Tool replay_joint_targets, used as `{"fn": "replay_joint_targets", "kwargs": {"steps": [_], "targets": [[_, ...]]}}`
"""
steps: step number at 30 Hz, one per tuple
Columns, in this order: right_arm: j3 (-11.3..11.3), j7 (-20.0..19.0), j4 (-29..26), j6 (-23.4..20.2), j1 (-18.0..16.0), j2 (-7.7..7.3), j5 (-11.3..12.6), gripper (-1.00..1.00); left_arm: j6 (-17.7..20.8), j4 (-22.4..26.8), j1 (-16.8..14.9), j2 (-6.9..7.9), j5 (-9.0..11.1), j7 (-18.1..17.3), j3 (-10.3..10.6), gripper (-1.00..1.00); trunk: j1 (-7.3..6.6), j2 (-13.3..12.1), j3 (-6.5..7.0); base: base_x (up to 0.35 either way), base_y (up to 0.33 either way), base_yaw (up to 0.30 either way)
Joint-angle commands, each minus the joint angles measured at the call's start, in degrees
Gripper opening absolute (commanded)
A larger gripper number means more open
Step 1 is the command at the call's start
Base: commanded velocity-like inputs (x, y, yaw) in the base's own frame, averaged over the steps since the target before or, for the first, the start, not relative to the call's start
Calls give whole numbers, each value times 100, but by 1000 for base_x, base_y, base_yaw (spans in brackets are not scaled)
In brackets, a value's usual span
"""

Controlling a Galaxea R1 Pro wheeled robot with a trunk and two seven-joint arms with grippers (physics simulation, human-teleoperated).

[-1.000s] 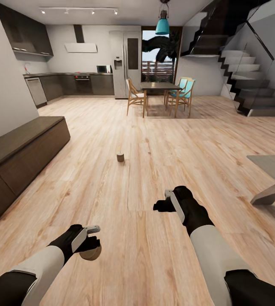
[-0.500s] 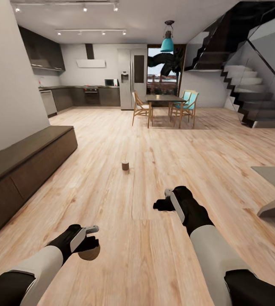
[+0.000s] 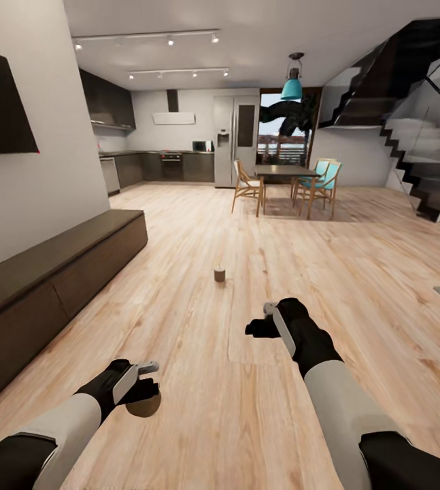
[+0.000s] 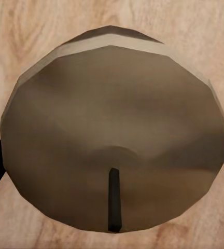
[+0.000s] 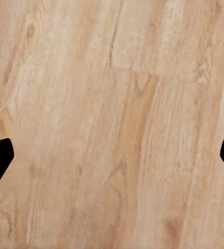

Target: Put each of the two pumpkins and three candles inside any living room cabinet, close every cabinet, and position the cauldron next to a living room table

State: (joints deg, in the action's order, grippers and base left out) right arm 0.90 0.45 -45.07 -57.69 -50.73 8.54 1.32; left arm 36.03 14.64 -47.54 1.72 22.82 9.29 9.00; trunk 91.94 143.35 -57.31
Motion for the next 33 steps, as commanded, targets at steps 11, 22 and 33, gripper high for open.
{"fn": "replay_joint_targets", "kwargs": {"steps": [11,22,33], "targets": [[17,8,244,-15,-6,8,9,100,18,21,-1,3,56,38,41,-100,-1,2,32,0,0,259],[7,8,271,-15,-6,7,9,100,18,17,-1,3,56,47,34,-100,-1,2,60,0,0,269],[7,8,271,-15,-4,7,9,100,18,14,-1,3,56,57,38,-100,-1,2,65,0,0,276]]}}
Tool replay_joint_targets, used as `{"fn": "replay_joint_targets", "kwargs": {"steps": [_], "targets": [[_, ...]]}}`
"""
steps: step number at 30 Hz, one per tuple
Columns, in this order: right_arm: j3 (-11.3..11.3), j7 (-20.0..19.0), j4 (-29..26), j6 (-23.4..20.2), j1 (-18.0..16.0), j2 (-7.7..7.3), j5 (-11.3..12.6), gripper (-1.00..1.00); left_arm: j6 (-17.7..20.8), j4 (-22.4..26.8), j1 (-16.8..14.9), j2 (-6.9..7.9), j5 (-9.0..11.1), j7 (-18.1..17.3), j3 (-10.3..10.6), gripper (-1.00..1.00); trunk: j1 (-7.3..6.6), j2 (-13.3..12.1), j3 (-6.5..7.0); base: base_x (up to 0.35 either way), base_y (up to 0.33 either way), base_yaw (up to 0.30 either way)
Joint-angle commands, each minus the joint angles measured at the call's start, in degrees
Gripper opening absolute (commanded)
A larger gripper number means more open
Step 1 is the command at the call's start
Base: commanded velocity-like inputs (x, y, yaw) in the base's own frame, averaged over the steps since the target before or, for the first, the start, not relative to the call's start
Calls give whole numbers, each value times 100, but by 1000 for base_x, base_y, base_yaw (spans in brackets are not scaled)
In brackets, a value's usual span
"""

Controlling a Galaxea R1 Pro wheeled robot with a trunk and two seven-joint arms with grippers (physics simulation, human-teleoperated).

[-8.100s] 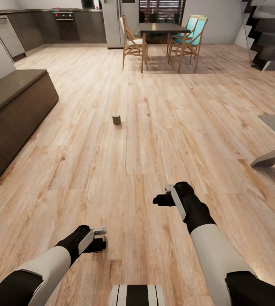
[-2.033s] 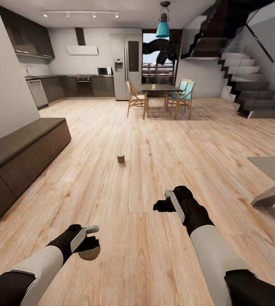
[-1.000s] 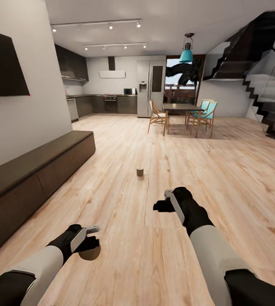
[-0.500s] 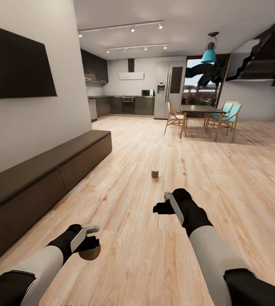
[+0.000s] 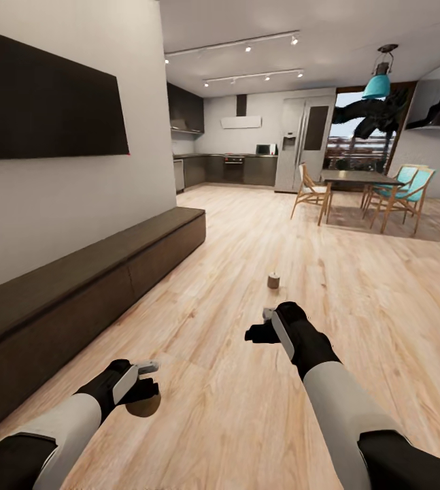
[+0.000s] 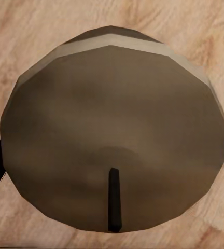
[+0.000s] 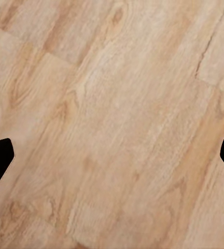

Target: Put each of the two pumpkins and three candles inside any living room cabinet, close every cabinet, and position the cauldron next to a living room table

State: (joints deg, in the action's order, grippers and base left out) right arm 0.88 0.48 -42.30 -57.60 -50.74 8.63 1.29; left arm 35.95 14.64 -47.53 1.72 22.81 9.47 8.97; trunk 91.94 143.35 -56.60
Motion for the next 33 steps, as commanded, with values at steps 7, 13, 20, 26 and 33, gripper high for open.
{"fn": "replay_joint_targets", "kwargs": {"steps": [7,13,20,26,33], "targets": [[8,5,-6,-23,-3,-2,12,100,26,13,-1,-2,56,46,41,-100,-1,2,19,0,0,272],[8,5,-6,-23,-3,-2,12,100,26,13,-1,-5,56,46,44,-100,-1,2,44,0,0,270],[8,8,-6,-23,-3,-2,13,100,26,13,-1,-5,56,46,43,-100,-1,2,73,0,0,270],[8,13,-6,-23,-3,-2,12,100,26,13,-1,-5,56,46,43,-100,-1,2,98,0,0,270],[8,13,-6,-23,-5,-2,12,100,26,13,-1,-5,56,46,41,-100,-1,2,127,0,0,270]]}}
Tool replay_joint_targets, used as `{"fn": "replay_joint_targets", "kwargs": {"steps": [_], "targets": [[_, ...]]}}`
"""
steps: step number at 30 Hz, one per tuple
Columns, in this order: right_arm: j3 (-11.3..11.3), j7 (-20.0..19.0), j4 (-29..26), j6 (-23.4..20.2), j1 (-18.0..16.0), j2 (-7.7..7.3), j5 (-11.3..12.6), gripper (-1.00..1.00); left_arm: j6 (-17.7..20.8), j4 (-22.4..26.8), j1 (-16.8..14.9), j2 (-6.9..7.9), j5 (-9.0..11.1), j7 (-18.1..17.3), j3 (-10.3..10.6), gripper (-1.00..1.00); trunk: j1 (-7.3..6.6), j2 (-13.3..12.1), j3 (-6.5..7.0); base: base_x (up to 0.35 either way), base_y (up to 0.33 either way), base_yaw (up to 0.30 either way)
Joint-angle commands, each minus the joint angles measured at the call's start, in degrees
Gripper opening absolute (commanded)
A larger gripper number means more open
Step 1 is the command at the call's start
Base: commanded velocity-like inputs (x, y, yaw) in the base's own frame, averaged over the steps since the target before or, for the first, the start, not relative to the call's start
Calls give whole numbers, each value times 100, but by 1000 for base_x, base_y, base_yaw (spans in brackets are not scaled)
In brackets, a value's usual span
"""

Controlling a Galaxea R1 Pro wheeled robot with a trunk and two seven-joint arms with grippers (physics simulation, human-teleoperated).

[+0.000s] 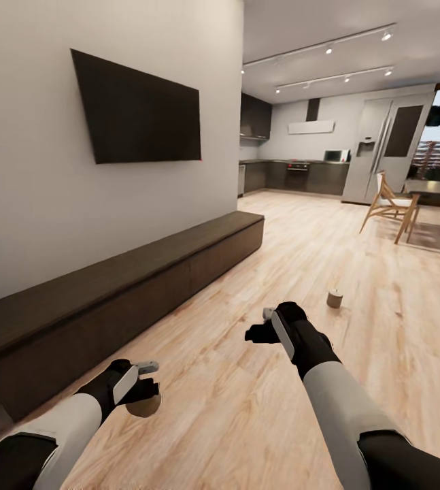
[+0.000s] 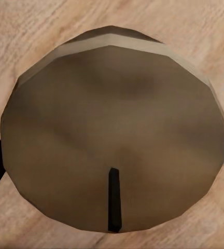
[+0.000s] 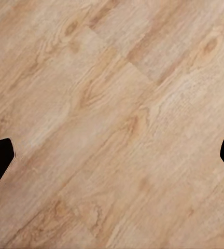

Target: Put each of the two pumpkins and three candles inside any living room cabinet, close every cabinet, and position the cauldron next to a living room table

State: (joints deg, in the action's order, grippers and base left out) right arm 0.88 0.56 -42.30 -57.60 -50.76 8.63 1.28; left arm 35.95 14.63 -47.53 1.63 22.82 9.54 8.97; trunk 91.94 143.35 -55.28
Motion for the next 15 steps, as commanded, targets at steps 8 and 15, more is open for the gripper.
{"fn": "replay_joint_targets", "kwargs": {"steps": [8,15], "targets": [[9,6,-6,-24,2,-2,12,100,26,13,-1,4,56,39,40,-100,-1,3,10,0,0,275],[9,6,-6,-25,-2,-2,12,100,26,13,-1,4,56,41,40,-100,-1,3,41,0,0,254]]}}
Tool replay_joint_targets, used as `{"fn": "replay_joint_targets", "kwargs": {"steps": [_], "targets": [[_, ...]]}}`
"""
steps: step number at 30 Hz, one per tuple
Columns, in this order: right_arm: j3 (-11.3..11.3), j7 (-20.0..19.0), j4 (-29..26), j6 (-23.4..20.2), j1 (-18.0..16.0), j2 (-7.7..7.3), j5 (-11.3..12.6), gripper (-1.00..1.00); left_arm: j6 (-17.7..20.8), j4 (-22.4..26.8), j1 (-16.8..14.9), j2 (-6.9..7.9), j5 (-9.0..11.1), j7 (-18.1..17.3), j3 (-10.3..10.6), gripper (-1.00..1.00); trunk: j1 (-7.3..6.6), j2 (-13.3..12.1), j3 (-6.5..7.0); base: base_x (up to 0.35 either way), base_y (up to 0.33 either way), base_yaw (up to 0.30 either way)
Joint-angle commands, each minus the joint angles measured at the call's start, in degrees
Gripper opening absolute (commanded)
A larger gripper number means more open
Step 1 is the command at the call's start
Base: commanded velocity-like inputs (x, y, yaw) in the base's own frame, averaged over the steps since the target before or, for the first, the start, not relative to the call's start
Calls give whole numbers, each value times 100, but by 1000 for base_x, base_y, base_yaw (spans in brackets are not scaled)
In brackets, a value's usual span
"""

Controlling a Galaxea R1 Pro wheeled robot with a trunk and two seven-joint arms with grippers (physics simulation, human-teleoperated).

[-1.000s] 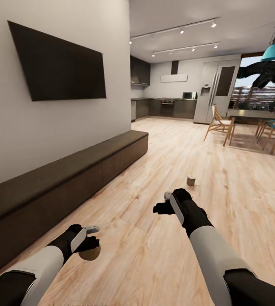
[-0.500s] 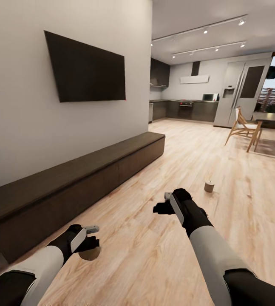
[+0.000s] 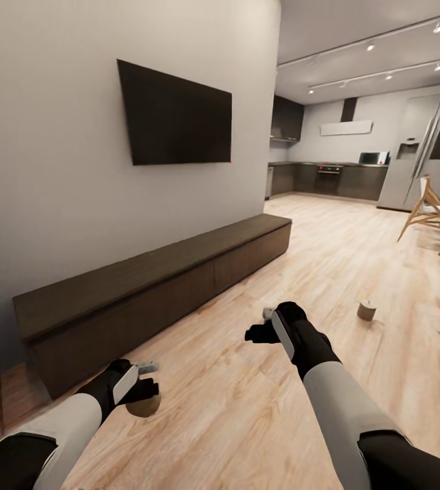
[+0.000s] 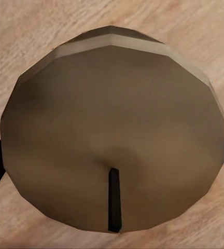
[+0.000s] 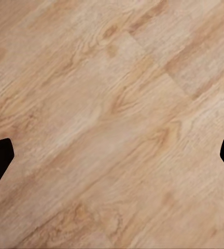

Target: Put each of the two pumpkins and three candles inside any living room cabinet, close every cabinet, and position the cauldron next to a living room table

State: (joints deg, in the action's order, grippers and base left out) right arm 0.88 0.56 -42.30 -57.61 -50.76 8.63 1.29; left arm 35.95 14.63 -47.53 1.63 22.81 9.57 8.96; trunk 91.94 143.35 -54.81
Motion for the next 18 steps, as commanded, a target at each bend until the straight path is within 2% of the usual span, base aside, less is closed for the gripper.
{"fn": "replay_joint_targets", "kwargs": {"steps": [1,5,8,18], "targets": [[12,6,-6,-24,-2,-2,12,100,26,13,-1,4,57,42,43,-100,-1,3,0,0,0,238],[11,6,-6,-27,-1,-2,12,100,26,13,-1,4,54,42,39,-100,-1,3,22,0,0,235],[15,6,-6,-27,0,-2,12,100,26,13,-1,4,49,44,41,-100,-1,3,39,0,-142,234],[17,6,-6,-27,-3,-2,12,100,26,5,-1,4,48,45,40,-100,-1,3,93,8,-301,234]]}}
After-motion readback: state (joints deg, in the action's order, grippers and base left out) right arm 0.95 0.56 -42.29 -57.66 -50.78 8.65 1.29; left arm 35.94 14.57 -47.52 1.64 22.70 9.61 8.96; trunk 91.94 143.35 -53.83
